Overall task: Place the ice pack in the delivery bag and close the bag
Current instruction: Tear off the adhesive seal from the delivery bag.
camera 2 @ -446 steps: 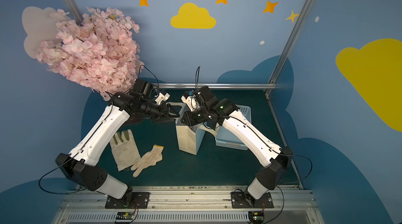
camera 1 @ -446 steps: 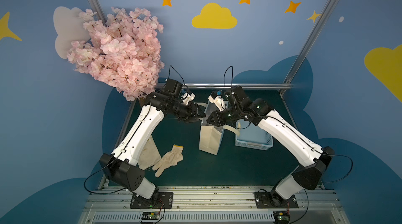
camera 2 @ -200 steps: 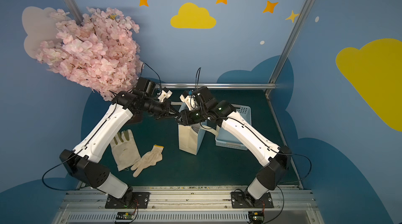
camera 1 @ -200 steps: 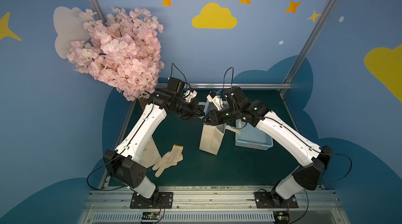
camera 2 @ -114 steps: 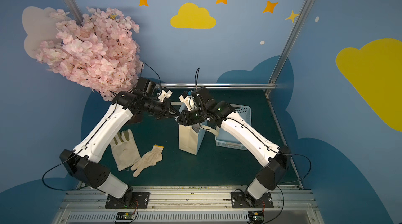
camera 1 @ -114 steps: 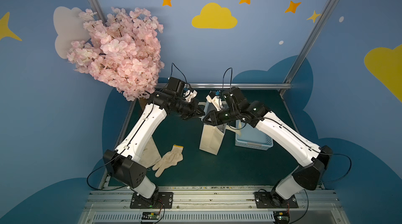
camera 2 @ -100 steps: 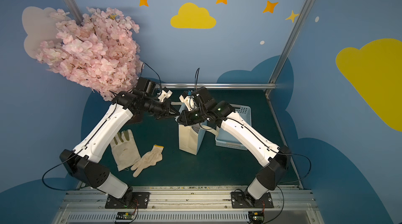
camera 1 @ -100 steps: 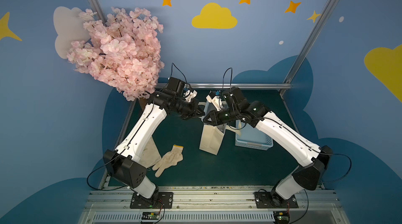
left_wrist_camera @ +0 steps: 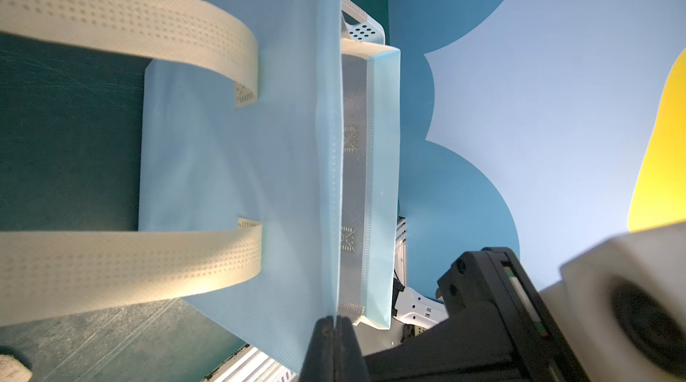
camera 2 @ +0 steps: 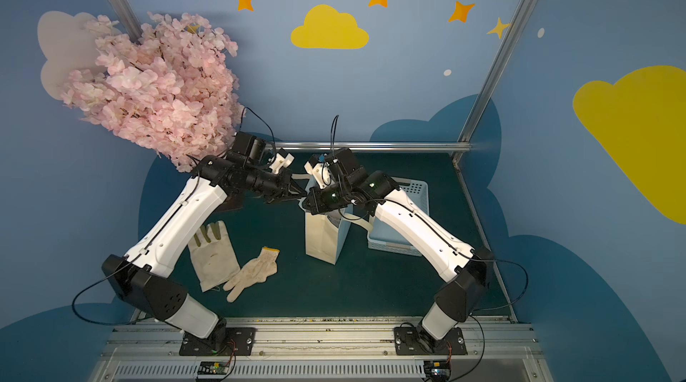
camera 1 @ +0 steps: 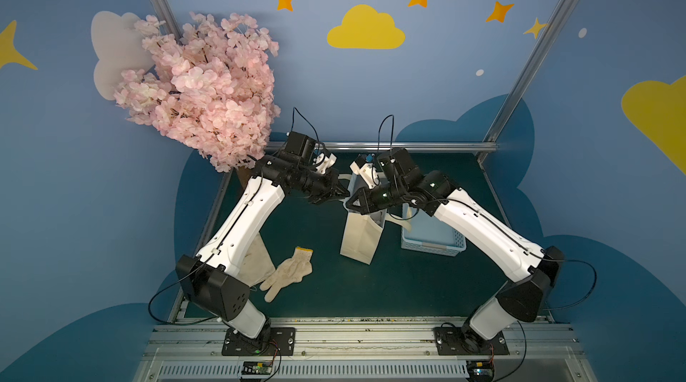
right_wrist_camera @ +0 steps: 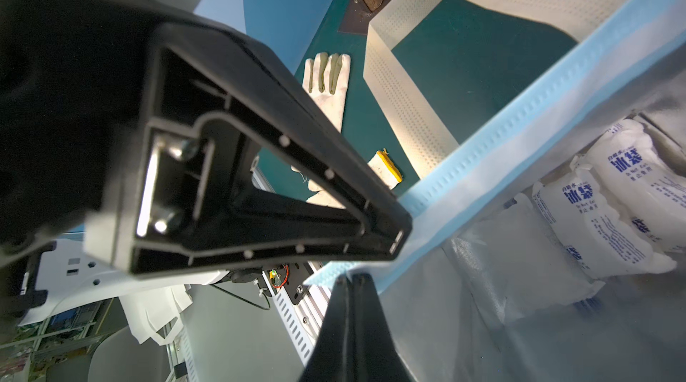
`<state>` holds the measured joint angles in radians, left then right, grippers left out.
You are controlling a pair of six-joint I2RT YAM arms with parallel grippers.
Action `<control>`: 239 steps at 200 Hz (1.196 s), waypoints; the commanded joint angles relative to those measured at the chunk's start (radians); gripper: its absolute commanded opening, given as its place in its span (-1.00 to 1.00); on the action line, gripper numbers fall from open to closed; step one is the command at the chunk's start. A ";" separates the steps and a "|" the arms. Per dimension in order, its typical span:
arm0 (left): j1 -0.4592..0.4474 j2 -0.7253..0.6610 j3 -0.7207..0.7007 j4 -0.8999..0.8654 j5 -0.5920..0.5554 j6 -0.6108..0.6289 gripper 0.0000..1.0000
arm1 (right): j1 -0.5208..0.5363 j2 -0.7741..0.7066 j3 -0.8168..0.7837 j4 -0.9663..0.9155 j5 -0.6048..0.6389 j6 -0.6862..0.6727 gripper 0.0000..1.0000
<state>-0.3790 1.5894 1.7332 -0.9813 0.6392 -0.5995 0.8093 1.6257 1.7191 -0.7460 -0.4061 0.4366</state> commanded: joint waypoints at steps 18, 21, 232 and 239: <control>0.004 -0.010 0.000 0.014 0.018 -0.001 -0.94 | -0.022 -0.011 0.033 -0.055 0.058 -0.046 -1.00; 0.004 -0.011 0.000 0.015 0.015 0.000 -0.92 | -0.023 -0.012 0.034 -0.060 0.065 -0.054 -1.00; 0.124 -0.429 -0.424 0.246 0.079 0.331 0.57 | -0.303 0.161 0.340 0.083 0.504 -0.618 -1.00; 0.125 -0.445 -0.446 0.247 0.102 0.370 0.57 | -0.316 0.179 0.383 0.084 0.519 -0.624 -1.00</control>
<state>-0.2569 1.1923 1.3422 -0.7685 0.6636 -0.3523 0.5526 1.7763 1.9999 -0.6979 0.1036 -0.1776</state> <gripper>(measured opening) 0.784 0.046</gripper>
